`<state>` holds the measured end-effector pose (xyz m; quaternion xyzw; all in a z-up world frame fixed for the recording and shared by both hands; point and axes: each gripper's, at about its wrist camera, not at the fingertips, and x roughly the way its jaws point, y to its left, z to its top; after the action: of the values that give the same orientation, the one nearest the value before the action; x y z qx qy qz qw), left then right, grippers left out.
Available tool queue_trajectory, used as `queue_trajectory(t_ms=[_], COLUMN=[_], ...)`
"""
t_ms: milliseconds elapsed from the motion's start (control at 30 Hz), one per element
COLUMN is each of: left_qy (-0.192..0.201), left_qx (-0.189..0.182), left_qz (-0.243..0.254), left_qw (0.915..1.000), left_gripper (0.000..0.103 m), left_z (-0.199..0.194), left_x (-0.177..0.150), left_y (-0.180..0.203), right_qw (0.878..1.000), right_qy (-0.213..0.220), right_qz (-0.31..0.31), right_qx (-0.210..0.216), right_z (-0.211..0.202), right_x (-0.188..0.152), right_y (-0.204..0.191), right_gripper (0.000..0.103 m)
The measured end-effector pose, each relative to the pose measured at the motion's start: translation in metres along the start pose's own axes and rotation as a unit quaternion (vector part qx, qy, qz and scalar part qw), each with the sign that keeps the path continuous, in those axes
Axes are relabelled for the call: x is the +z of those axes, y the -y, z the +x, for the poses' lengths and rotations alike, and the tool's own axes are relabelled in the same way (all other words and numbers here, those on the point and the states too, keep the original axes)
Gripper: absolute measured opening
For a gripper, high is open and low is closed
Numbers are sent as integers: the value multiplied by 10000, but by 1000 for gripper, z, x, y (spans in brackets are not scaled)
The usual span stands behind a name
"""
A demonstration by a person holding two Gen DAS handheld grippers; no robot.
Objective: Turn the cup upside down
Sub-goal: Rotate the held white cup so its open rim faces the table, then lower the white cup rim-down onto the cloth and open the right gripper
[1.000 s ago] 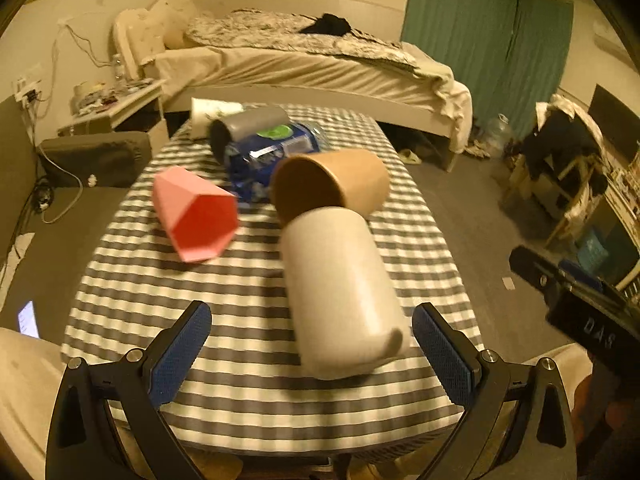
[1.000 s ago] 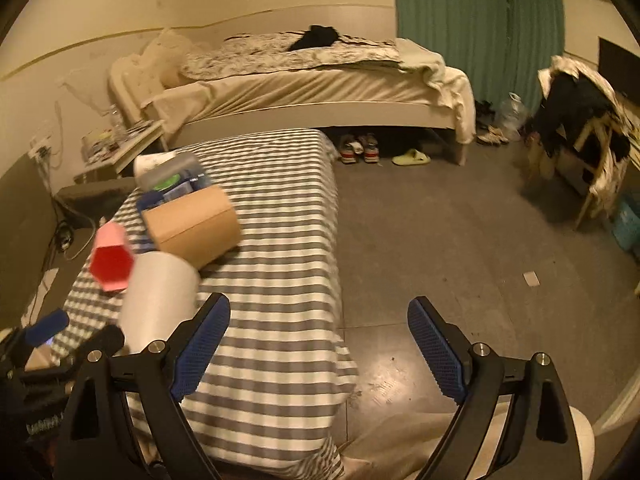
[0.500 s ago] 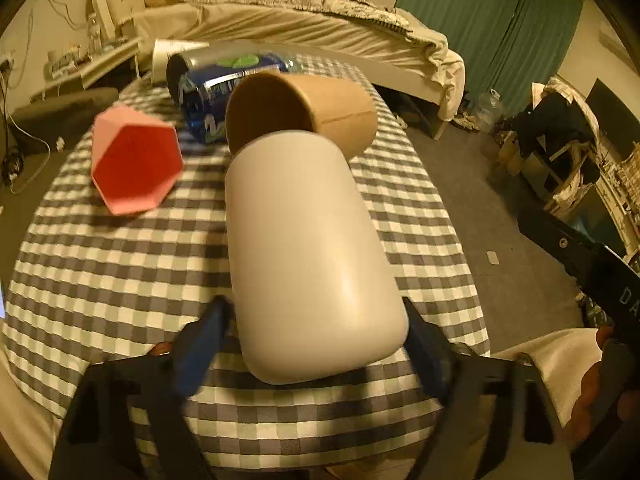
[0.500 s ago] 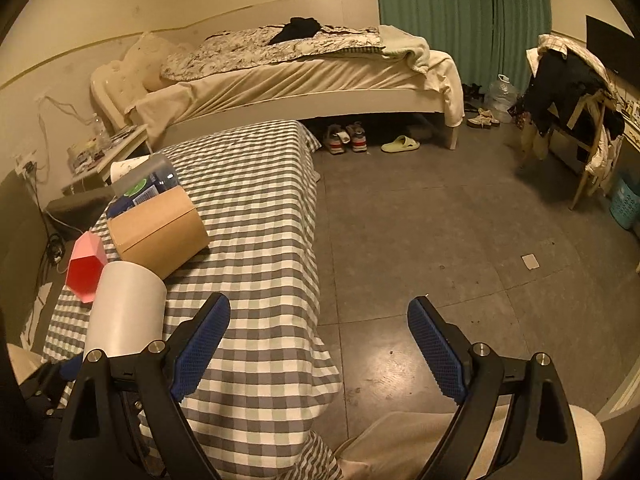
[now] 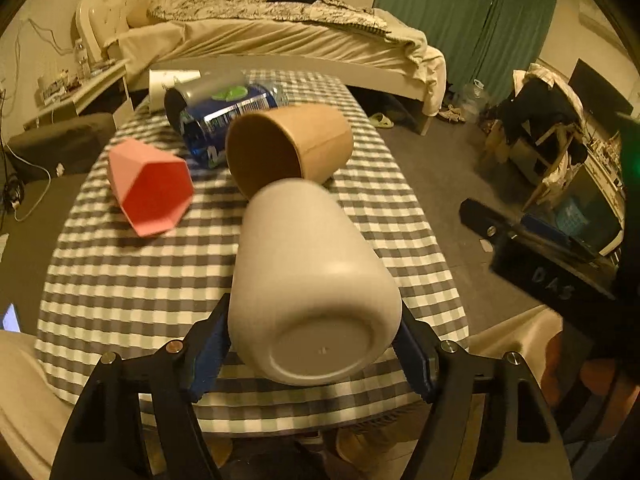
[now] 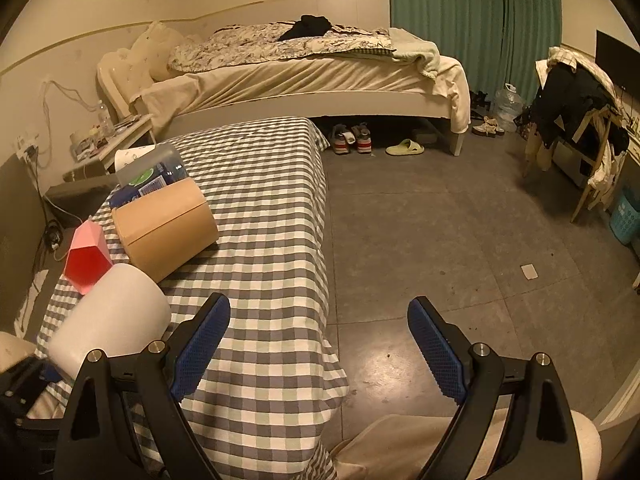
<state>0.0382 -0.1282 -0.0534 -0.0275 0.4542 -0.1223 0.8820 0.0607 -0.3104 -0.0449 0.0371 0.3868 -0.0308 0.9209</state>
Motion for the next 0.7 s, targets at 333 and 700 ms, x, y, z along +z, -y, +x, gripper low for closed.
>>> queue_trajectory(t_ms=[333, 700], left_qy=[39, 100], left_qx=[76, 178], left_qz=[-314, -287], left_qw=[9995, 9994], left_gripper=[75, 74], left_z=[-8, 7], left_x=[11, 35], left_y=[-21, -22], right_qw=[9994, 9996], right_qy=[68, 51], right_qz=[-330, -294], right_qx=[-49, -6], right_z=[-6, -5], right_x=[-4, -4], right_y=[-16, -15], right_gripper=[91, 91])
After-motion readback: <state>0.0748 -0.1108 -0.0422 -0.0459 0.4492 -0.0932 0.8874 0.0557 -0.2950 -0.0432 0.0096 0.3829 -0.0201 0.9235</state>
